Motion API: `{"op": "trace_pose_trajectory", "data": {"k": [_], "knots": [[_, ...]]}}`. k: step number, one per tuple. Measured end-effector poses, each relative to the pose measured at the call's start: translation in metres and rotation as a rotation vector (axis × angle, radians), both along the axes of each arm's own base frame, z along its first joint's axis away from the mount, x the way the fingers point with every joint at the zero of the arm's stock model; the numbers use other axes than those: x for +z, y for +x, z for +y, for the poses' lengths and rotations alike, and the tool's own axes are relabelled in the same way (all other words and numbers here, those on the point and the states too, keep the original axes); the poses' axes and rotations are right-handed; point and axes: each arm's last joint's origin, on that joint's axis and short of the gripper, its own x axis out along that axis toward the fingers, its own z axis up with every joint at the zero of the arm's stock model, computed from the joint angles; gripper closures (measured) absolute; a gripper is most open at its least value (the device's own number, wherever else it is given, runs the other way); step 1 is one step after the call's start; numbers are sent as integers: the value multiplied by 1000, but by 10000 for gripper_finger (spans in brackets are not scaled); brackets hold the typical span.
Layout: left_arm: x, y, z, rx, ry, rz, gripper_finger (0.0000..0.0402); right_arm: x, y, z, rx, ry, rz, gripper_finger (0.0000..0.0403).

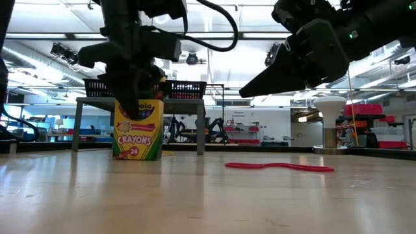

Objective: Pick & Place Office Desk Supplies
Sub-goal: Put the yellow crayon box into the middle black bin

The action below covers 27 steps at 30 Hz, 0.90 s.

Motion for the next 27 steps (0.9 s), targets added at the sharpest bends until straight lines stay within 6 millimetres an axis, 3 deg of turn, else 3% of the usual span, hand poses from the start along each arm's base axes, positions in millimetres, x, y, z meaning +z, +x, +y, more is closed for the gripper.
{"op": "trace_pose_trajectory", "data": {"k": [5, 8, 11, 16, 22, 27], "knots": [[1, 0, 0, -20, -11, 3, 280, 0, 0, 0, 1, -1, 1, 391], [10, -4, 0, -52, -10, 35, 306, 0, 0, 0, 1, -1, 2, 391], [39, -10, 1, -64, 4, 43, 306, 0, 0, 0, 1, -2, 3, 391], [111, -23, 13, -61, 47, 30, 306, 0, 0, 0, 2, -4, 5, 391], [186, -43, 56, 27, 92, -7, 306, -1, 0, 0, 6, -12, 11, 391], [211, -55, 113, 70, 174, -28, 306, 0, 1, -2, 10, -31, 12, 391]]}}
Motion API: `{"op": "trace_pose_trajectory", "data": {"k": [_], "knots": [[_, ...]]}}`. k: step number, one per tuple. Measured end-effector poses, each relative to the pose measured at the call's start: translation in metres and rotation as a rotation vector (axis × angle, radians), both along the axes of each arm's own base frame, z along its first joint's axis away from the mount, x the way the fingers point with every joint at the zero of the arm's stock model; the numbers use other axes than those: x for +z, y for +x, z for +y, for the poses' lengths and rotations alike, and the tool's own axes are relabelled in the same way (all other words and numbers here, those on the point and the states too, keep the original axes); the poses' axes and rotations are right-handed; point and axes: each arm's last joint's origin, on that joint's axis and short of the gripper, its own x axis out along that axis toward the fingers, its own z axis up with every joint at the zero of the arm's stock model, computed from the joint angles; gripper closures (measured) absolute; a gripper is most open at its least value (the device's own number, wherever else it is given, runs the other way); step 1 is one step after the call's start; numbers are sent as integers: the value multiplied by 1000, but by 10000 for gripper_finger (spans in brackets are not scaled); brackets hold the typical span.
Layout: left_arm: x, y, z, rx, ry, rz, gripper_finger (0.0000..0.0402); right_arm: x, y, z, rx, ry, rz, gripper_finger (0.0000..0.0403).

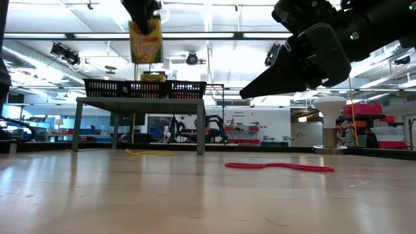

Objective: Pick & Place Office Desk Supplies
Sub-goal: Put the yellow crayon box into the middle black bin

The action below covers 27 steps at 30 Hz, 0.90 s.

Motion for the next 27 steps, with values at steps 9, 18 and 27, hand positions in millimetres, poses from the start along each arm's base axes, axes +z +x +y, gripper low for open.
{"op": "trace_pose_trajectory", "data": {"k": [9, 18, 27], "knots": [[-10, -16, 94, 83, -25, 22, 306, 0, 2, -3, 12, -10, 8, 391], [-32, -8, 123, 84, -59, 103, 306, 0, 2, -3, 30, -5, 13, 391], [-45, 5, 130, 42, -87, 123, 306, 0, 2, -3, 30, -4, 13, 391]]}}
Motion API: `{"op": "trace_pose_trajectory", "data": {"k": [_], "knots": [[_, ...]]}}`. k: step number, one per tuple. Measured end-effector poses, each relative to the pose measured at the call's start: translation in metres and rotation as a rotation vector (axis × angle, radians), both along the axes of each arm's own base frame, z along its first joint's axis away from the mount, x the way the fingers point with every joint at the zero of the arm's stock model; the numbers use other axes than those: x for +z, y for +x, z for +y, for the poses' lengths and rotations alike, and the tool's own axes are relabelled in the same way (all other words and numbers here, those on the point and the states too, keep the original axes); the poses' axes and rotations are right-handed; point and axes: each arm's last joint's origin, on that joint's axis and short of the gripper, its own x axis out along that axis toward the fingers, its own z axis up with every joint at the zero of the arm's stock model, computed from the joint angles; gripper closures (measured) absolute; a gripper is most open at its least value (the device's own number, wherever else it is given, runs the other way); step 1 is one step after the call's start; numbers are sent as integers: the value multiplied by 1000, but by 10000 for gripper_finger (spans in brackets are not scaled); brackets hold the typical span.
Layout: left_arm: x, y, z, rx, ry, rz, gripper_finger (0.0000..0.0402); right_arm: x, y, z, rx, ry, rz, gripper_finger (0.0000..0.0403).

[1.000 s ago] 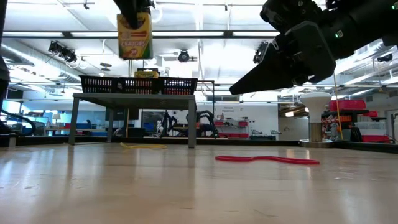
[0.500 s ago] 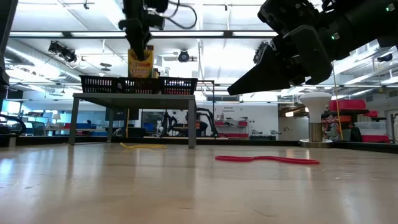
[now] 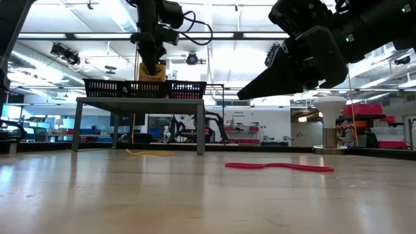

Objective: Pick & Place Office Desk Supplies
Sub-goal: Put the yellow crayon box into the middle black bin

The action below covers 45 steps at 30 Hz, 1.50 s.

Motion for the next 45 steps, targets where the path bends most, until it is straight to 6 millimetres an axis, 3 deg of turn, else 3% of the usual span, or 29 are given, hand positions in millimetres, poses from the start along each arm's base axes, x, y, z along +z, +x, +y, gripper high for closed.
{"op": "trace_pose_trajectory", "data": {"k": [6, 15, 30, 45], "knots": [[-2, 3, 2, 9, 1, -5, 304, 0, 0, 0, 0, 0, 0, 391], [-2, 4, 0, 49, 17, -2, 231, 0, 0, 0, 0, 0, 0, 391], [0, 14, -11, 21, 178, 85, 236, 0, 0, 1, 12, 7, 2, 391], [8, 10, -22, 78, 185, 44, 201, 1, 0, 1, 14, 12, -5, 391]]}}
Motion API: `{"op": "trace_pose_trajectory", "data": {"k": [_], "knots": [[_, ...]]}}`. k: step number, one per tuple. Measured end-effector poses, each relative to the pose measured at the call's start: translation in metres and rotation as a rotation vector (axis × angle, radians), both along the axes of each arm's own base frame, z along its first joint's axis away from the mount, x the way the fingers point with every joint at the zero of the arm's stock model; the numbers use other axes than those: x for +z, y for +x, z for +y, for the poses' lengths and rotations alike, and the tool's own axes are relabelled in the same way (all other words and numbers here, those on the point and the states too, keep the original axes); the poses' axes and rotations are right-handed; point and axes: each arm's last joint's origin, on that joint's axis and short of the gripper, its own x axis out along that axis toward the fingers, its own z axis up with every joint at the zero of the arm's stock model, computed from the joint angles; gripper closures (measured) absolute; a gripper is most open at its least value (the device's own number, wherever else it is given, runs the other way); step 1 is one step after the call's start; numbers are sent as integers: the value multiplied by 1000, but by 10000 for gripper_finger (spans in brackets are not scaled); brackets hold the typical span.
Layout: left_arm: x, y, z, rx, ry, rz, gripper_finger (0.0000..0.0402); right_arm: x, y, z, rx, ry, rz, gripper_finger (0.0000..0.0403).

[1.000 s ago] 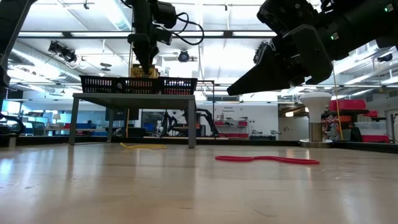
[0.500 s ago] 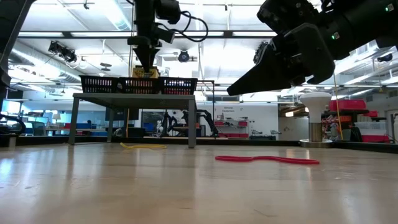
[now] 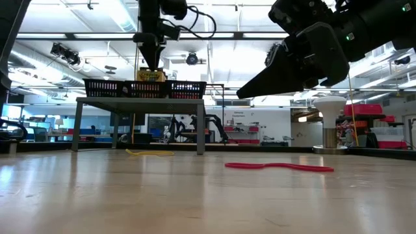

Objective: Pick & Place Office Desk Supplies
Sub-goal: Put the yellow crayon box into the middle black bin, then put the yellow rubber band into the right black bin

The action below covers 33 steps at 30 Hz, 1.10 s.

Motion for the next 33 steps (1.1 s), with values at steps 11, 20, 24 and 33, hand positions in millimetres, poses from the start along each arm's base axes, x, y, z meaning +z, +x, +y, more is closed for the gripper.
{"op": "trace_pose_trajectory", "data": {"k": [11, 20, 24, 33], "knots": [[23, -11, -23, 4, 131, -33, 176, 0, 0, 0, -1, 9, -6, 391], [29, -17, -68, 91, -92, -313, 311, -2, 5, -13, -34, 107, 16, 391], [-4, -6, -110, 0, -90, -400, 389, -6, 1, -9, -18, 109, 62, 391], [-103, -6, -191, -203, -158, -801, 393, -7, -7, 8, 24, 127, 76, 392]]}}
